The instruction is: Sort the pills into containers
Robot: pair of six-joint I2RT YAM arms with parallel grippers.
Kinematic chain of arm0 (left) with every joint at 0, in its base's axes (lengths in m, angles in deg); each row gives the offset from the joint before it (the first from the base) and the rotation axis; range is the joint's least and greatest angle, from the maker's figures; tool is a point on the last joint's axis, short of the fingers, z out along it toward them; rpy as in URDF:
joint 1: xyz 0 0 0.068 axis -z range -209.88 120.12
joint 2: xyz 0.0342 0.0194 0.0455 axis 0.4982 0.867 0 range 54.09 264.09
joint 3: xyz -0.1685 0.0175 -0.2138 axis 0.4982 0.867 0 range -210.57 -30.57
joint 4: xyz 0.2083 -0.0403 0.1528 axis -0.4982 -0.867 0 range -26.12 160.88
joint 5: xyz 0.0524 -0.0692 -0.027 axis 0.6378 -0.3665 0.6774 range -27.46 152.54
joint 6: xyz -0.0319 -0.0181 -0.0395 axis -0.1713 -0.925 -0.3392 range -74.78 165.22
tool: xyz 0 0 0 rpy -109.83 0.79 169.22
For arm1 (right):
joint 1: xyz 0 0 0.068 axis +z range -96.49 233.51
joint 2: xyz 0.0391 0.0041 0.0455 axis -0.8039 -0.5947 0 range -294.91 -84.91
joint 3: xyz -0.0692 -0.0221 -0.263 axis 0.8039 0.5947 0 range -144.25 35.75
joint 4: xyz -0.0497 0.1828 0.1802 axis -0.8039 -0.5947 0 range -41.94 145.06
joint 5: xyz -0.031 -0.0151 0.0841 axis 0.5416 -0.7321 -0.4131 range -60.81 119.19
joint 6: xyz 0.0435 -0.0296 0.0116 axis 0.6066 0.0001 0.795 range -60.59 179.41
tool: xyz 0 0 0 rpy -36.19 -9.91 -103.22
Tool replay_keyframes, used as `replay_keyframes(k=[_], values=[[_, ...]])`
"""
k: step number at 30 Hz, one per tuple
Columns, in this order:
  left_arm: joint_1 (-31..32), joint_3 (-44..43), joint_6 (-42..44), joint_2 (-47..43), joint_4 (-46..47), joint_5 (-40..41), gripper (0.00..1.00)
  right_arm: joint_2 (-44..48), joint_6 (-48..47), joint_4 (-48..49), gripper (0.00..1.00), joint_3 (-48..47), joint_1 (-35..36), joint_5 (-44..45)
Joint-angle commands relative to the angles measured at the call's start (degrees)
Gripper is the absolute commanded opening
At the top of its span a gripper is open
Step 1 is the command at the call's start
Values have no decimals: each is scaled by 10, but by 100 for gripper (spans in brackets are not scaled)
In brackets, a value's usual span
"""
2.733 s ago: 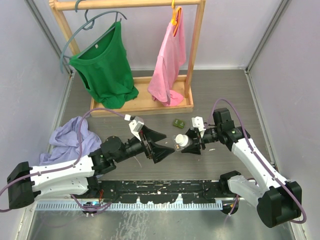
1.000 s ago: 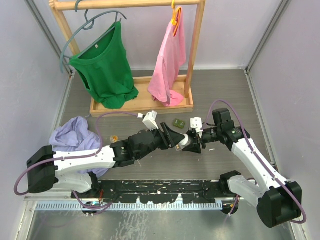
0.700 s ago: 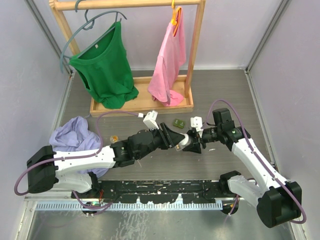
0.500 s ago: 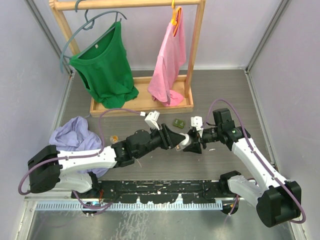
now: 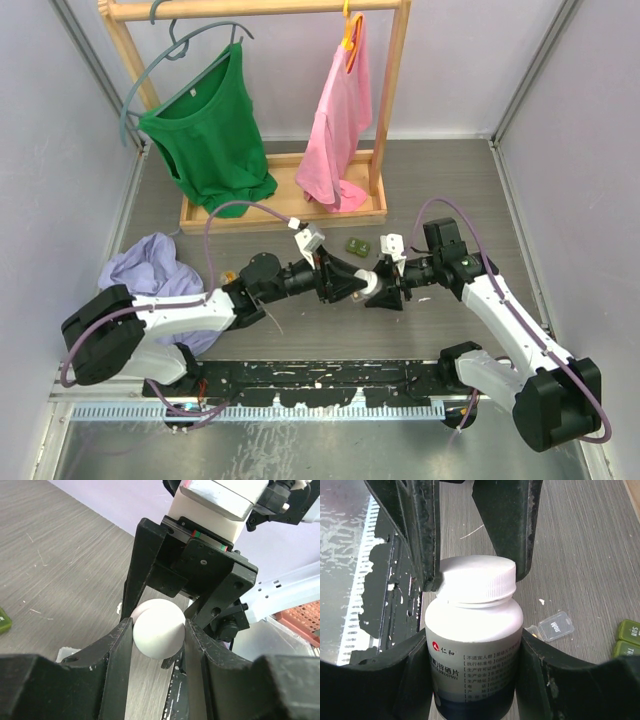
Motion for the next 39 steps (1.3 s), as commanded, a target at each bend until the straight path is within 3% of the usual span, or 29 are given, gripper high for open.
replay_keyframes(k=[1,9,15,22,28,39], values=[[15,13,53,-22,-12,-5,37,4,12,50,15,-16,5,-46],[15,39,17,-128,-77,112,100,7,7,49,15,-16,5,-36],[15,72,-6,-227,-119,133,98,9,1,45,15,-17,6,-32],[15,107,-108,-287,-113,161,98,12,-8,41,16,-18,6,-16],[14,112,-192,-275,-89,192,98,14,-14,39,16,-18,7,-10],[26,29,-214,-202,-162,200,98,14,-19,37,16,-18,6,-1]])
